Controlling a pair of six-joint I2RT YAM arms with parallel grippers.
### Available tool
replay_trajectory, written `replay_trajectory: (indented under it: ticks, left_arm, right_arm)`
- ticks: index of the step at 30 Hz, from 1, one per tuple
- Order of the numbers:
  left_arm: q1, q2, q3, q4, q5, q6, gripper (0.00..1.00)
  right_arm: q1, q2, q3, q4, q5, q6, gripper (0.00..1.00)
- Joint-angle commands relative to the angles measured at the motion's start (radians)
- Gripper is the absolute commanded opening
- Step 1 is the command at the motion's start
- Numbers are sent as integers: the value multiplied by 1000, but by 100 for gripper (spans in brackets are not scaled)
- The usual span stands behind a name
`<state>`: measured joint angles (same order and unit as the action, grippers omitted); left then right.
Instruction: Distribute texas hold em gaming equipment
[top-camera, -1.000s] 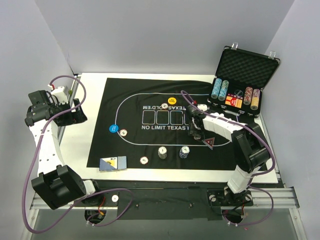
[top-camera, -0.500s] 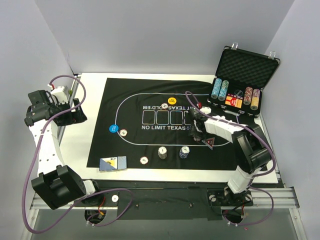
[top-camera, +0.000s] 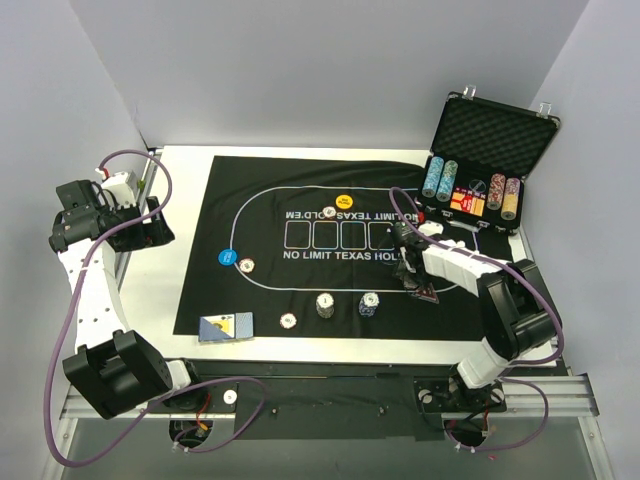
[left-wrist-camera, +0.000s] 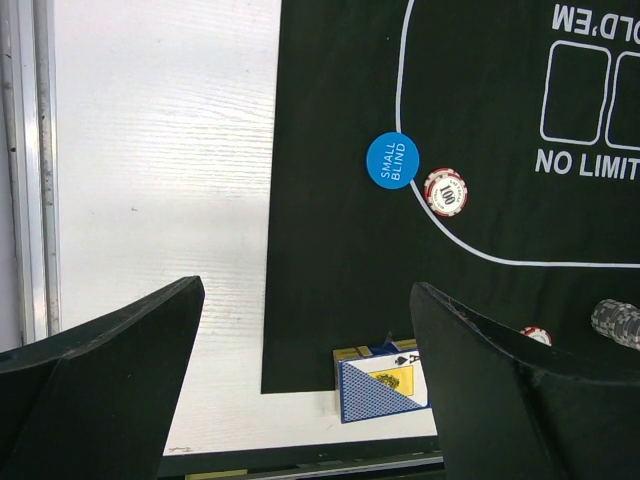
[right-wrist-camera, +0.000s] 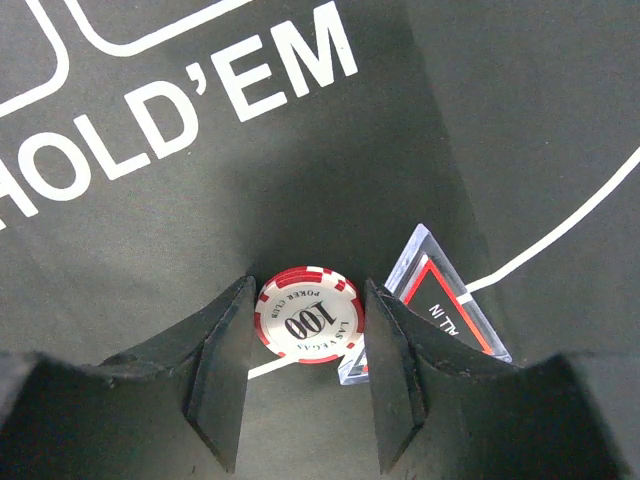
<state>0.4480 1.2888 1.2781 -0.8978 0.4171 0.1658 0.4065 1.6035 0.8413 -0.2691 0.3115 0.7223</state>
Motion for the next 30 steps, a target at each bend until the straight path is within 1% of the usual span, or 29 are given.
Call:
replay_trajectory:
  ticks: [1, 9, 11, 12, 13, 14, 15, 17, 21, 23, 25, 28, 30]
  left_arm:
    - [9, -8, 24, 17, 22, 11, 96]
    - [9, -16, 17, 20, 22, 14, 96]
    - [9, -19, 15, 20, 22, 14, 96]
    - [8, -17, 13, 20, 22, 14, 96]
    - [8, -19, 15, 19, 26, 15, 96]
    - [9, -17, 15, 17, 28, 15, 96]
    - [9, -16, 15, 17, 29, 15, 96]
    - [8, -16, 18, 16, 28, 15, 96]
    - [8, -16, 18, 13, 28, 20, 96]
    - [8, -17, 14, 13, 25, 20, 96]
    - [9, -17, 10, 13, 28, 23, 96]
    - [11, -17, 9, 13, 29, 20, 96]
    - [12, -17, 9, 14, 28, 18, 96]
  right_arm:
    - [5, -2, -7, -76, 40, -4, 29]
    - [22, 18, 10, -38, 17, -21, 34]
    - [22, 22, 21, -38, 12, -24, 38]
    - [22, 24, 33, -50, 8, -23, 47]
    - [23, 21, 38, -54, 0, -23, 52]
    - [25, 12, 42, -55, -5, -24, 63]
    - [31, 4, 44, -59, -3, -23, 71]
    - [44, -14, 64, -91, 9, -26, 77]
    - [95, -97, 111, -139, 76, -44, 82]
    - [139, -152, 169, -165, 107, -63, 84]
    - [189, -168, 226, -183, 116, -83, 84]
    - [271, -154, 297, -209, 89, -104, 85]
    - [323, -126, 341, -220, 42, -122, 86]
